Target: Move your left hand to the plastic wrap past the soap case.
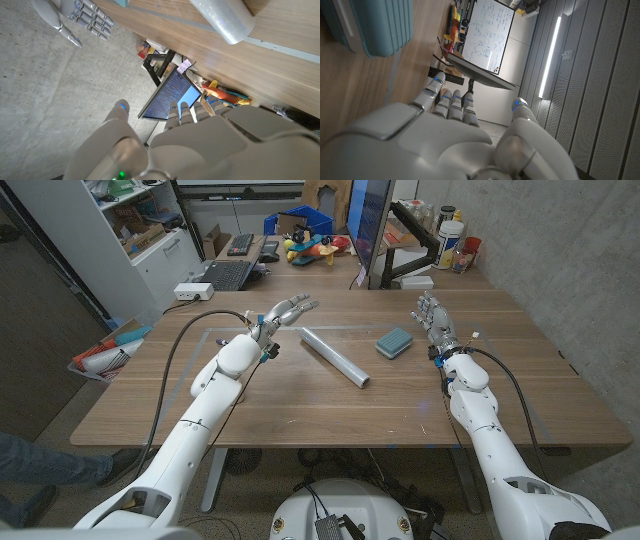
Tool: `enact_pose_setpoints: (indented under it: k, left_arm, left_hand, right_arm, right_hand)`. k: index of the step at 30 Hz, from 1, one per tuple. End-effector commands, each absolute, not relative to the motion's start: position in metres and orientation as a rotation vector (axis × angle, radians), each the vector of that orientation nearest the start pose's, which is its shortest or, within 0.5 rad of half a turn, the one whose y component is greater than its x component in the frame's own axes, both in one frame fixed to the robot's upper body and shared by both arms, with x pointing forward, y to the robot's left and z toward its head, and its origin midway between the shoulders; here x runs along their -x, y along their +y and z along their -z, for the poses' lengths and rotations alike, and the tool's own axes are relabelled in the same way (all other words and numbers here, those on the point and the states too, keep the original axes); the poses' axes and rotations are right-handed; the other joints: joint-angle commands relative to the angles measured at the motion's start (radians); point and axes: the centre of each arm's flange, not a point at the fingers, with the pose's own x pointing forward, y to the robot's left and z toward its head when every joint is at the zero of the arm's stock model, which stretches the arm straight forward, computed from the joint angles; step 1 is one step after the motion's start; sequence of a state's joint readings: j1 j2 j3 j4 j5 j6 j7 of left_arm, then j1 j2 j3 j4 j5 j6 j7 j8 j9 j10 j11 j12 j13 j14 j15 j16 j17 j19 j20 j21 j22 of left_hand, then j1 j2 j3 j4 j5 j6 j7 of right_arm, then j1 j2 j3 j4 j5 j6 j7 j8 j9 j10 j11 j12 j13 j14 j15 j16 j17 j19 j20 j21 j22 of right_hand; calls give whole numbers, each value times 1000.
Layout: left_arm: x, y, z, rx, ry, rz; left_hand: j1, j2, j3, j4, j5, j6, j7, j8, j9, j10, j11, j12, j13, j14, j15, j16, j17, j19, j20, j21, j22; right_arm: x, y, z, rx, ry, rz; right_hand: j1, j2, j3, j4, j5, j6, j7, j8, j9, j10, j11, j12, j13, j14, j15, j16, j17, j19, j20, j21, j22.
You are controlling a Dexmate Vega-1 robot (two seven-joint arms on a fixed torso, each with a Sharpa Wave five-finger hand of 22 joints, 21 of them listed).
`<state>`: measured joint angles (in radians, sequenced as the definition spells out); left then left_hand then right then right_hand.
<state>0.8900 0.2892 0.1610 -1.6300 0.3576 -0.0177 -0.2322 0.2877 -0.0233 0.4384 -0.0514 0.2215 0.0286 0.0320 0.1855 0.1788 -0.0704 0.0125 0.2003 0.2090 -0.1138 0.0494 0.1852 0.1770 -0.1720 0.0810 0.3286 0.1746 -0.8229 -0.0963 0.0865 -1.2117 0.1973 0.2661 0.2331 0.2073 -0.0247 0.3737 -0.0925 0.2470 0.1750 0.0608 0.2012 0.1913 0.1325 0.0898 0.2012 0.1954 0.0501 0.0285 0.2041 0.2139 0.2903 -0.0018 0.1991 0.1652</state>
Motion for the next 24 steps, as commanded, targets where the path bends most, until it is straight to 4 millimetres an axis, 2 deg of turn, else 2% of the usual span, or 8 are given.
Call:
enact_pose_setpoints:
  k: [1, 24]
  left_arm:
    - [-619, 207, -37, -772, -641, 170]
    - [-622, 192, -34, -865, -627, 173]
  left_hand:
    - [14, 1, 3, -5, 0, 2, 0, 6, 4, 0, -1, 10, 0, -1, -1, 5, 3, -75, 8, -7, 2]
    - [19, 4, 4, -12, -3, 1, -1, 5, 4, 1, 0, 11, -2, -2, 0, 5, 3, -72, 12, -15, 3]
  right_arm:
    - [-664, -294, 10, -61, -675, -119]
    - [-665, -297, 9, -69, -686, -114]
  right_hand:
    - [0, 13, 4, -6, 7, 12, 1, -2, 1, 11, 2, 2, 3, 10, 1, 2, 1, 10, 0, -4, 5]
    - [0, 15, 4, -8, 7, 13, 1, -2, 1, 10, 0, 2, 3, 10, 0, 2, 0, 10, 0, -6, 5]
